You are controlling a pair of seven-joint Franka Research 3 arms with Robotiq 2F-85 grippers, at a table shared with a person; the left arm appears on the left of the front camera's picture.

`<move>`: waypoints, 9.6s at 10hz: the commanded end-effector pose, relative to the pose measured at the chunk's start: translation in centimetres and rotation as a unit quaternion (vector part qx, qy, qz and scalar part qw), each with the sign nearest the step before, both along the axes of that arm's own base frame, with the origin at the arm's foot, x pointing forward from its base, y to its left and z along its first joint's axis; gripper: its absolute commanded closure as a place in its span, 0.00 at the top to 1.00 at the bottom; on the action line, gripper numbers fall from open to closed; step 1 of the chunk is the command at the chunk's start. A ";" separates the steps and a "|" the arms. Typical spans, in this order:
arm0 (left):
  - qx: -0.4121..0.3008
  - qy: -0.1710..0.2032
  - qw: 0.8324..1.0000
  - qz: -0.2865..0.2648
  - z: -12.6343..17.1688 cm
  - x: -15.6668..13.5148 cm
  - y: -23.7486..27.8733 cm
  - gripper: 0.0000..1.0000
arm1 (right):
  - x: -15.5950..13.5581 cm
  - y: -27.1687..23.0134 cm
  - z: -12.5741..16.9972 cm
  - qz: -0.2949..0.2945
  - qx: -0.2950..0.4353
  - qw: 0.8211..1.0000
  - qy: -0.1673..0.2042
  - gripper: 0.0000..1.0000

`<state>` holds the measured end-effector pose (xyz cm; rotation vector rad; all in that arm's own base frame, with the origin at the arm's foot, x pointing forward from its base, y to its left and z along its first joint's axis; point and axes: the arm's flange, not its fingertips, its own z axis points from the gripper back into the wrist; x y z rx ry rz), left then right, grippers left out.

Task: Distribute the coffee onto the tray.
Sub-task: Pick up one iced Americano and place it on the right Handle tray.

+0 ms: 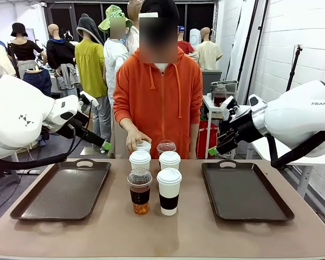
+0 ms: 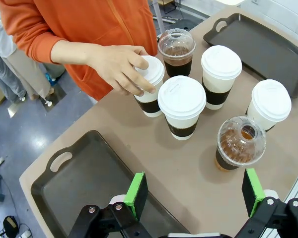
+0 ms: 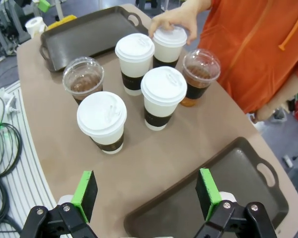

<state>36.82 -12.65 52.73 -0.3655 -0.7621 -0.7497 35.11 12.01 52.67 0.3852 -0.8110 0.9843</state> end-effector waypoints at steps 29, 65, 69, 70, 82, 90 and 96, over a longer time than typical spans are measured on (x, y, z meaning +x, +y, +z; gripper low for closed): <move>-0.002 0.001 1.000 -0.002 0.0 0.0 0.1 1.00 | 17.0 -6.8 -2.5 0.155 -0.354 0.917 0.100 1.00; -0.002 0.001 1.000 -0.002 0.0 0.0 0.1 1.00 | 31.6 -7.1 -23.1 0.317 0.222 0.921 -0.029 1.00; -0.002 0.001 1.000 -0.002 0.0 0.0 0.1 1.00 | 31.7 -7.0 -25.5 0.300 0.257 0.919 -0.003 1.00; -0.002 0.001 1.000 -0.002 0.0 0.0 0.1 1.00 | 31.9 -7.0 -26.0 0.287 0.262 0.921 -0.007 1.00; -0.002 0.001 1.000 -0.002 0.0 0.0 0.1 1.00 | 34.1 -0.6 -27.9 0.295 0.320 0.900 -0.008 1.00; -0.002 0.001 1.000 -0.002 0.0 0.0 0.1 1.00 | 31.8 -3.9 -27.1 0.272 0.327 0.905 -0.029 1.00; -0.002 0.001 1.000 -0.002 0.0 0.0 0.1 1.00 | 30.6 -6.7 -27.0 0.253 0.329 0.909 -0.032 1.00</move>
